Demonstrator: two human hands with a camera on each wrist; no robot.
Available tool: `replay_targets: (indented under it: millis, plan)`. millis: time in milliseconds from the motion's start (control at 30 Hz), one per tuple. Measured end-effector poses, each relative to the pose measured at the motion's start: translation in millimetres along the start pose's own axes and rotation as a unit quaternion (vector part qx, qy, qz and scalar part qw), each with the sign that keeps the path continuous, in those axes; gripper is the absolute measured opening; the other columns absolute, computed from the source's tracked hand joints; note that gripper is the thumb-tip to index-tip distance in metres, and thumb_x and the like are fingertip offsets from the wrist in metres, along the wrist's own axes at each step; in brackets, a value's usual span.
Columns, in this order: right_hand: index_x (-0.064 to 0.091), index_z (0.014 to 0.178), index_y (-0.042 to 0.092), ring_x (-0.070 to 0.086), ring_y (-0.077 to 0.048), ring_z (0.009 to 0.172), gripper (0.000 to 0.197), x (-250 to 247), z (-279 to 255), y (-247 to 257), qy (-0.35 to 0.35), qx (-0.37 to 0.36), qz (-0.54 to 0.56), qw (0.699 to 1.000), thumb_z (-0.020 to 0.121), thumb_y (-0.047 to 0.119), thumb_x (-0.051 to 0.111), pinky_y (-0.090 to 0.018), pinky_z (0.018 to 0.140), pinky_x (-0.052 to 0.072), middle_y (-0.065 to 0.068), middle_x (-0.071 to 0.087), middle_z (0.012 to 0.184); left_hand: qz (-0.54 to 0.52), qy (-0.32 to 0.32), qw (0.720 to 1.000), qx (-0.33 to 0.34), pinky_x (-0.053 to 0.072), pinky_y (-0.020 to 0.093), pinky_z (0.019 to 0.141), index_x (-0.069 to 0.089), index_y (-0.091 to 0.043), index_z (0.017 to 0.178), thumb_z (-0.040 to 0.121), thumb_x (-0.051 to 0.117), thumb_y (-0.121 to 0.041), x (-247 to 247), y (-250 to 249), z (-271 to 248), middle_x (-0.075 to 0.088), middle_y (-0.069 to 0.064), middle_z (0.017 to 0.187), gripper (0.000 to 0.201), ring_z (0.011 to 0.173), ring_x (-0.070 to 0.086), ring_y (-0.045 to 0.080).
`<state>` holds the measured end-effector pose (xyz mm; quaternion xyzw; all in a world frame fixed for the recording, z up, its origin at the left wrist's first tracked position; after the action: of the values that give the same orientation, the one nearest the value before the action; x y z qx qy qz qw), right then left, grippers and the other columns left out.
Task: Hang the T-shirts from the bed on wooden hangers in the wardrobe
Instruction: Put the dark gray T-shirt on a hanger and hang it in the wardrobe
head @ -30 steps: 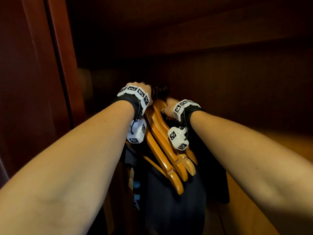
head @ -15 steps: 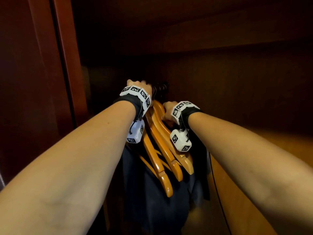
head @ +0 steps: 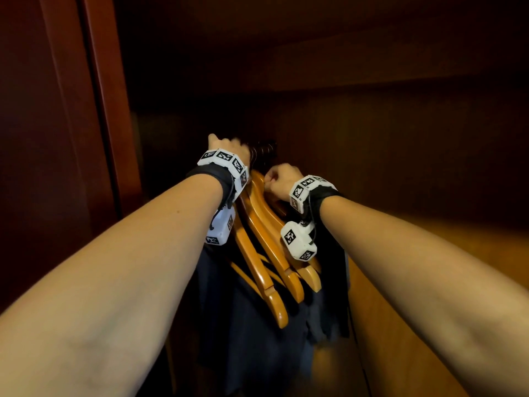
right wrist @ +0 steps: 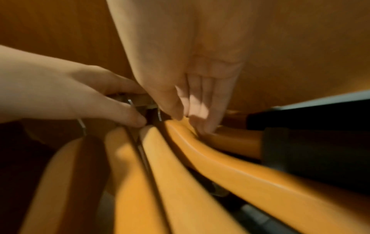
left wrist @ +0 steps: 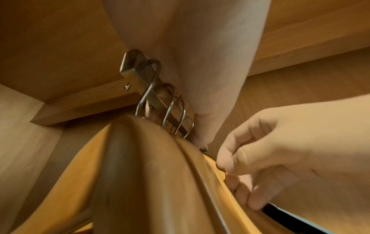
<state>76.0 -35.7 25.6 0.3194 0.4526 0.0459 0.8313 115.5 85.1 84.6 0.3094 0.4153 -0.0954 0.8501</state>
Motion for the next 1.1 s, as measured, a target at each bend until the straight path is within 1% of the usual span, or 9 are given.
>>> replay_targets:
  millis: [167, 267, 434, 534, 634, 734, 834, 968, 1101]
  plan:
    - [0.070, 0.103, 0.010, 0.072, -0.026, 0.087, 0.018, 7, -3, 8, 0.045, 0.051, -0.017, 0.998, 0.092, 0.025, 0.066, -0.041, 0.081, 0.061, -0.011, 0.073, 0.099, 0.000, 0.005, 1.000, -0.001, 0.034, 0.043, 0.101, 0.043, -0.017, 0.140, 0.089, 0.061, -0.044, -1, 0, -1, 0.049, 0.008, 0.136, 0.060, 0.122, 0.052, 0.027]
    - [0.061, 0.122, 0.007, 0.067, -0.024, 0.098, 0.034, 14, -9, 14, 0.095, 0.075, -0.014, 0.993, 0.096, 0.029, 0.062, -0.032, 0.075, 0.055, -0.010, 0.069, 0.111, 0.004, 0.004, 1.000, -0.001, 0.034, 0.042, 0.101, 0.042, -0.016, 0.142, 0.090, 0.061, -0.042, -1, 0, -2, 0.048, 0.008, 0.137, 0.060, 0.124, 0.051, 0.027]
    - [0.048, 0.140, 0.004, 0.056, -0.031, 0.123, 0.046, 20, -15, 16, 0.121, 0.103, 0.025, 0.987, 0.101, 0.027, 0.055, -0.039, 0.092, 0.047, -0.016, 0.057, 0.135, 0.006, 0.002, 1.000, 0.001, 0.033, 0.044, 0.103, 0.041, -0.016, 0.142, 0.089, 0.062, -0.042, -1, -1, -2, 0.048, 0.009, 0.138, 0.063, 0.125, 0.050, 0.027]
    - [0.047, 0.141, 0.004, 0.055, -0.030, 0.124, 0.048, 24, -15, 19, 0.148, 0.096, 0.009, 0.984, 0.102, 0.030, 0.052, -0.039, 0.095, 0.045, -0.016, 0.054, 0.140, 0.009, 0.002, 1.000, 0.002, 0.032, 0.044, 0.104, 0.042, -0.015, 0.141, 0.089, 0.062, -0.043, -2, -2, -2, 0.049, 0.009, 0.136, 0.062, 0.124, 0.051, 0.027]
    - [0.055, 0.128, 0.004, 0.058, -0.026, 0.106, 0.036, 28, -16, 19, 0.173, 0.101, -0.016, 0.980, 0.101, 0.027, 0.055, -0.036, 0.087, 0.048, -0.014, 0.059, 0.126, 0.015, 0.002, 1.000, 0.003, 0.031, 0.042, 0.105, 0.044, -0.016, 0.139, 0.090, 0.060, -0.042, -1, -3, -2, 0.050, 0.009, 0.135, 0.058, 0.124, 0.051, 0.027]
    - [0.051, 0.138, 0.004, 0.056, -0.031, 0.123, 0.043, 29, -17, 18, 0.188, 0.104, -0.063, 0.975, 0.100, 0.022, 0.056, -0.039, 0.100, 0.048, -0.016, 0.055, 0.138, 0.017, -0.001, 1.000, 0.003, 0.032, 0.041, 0.104, 0.045, -0.016, 0.138, 0.092, 0.059, -0.042, -1, -3, -1, 0.051, 0.009, 0.134, 0.055, 0.123, 0.051, 0.026]
    - [0.040, 0.148, 0.007, 0.050, -0.032, 0.130, 0.056, 25, -21, 17, 0.188, 0.112, -0.073, 0.973, 0.099, 0.028, 0.057, -0.038, 0.097, 0.044, -0.016, 0.048, 0.146, 0.019, 0.001, 1.000, 0.007, 0.032, 0.040, 0.104, 0.045, -0.015, 0.138, 0.091, 0.060, -0.043, -1, -3, -2, 0.050, 0.009, 0.135, 0.057, 0.124, 0.051, 0.027]
    - [0.039, 0.149, 0.007, 0.054, -0.033, 0.128, 0.065, 22, -19, 14, 0.169, 0.128, -0.028, 0.977, 0.097, 0.039, 0.060, -0.044, 0.106, 0.045, -0.015, 0.053, 0.143, 0.018, 0.000, 1.000, 0.007, 0.032, 0.040, 0.104, 0.046, -0.015, 0.138, 0.091, 0.060, -0.041, -1, -3, -2, 0.050, 0.009, 0.135, 0.055, 0.124, 0.051, 0.026]
    - [0.054, 0.133, 0.007, 0.070, -0.030, 0.096, 0.046, 24, -10, 5, 0.137, 0.137, 0.098, 0.976, 0.096, 0.033, 0.062, -0.050, 0.095, 0.055, -0.014, 0.071, 0.110, 0.017, -0.004, 1.000, 0.011, 0.032, 0.040, 0.104, 0.047, -0.016, 0.136, 0.092, 0.058, -0.041, -1, -4, -1, 0.051, 0.008, 0.134, 0.052, 0.123, 0.052, 0.026]
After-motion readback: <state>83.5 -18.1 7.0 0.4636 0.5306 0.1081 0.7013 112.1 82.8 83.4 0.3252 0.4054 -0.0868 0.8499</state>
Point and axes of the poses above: each hand's wrist, its own z-axis towards the middle knuckle, its own x-axis out of the palm, y = z × x, the point moved 6 cm from there along z, towards the middle knuckle
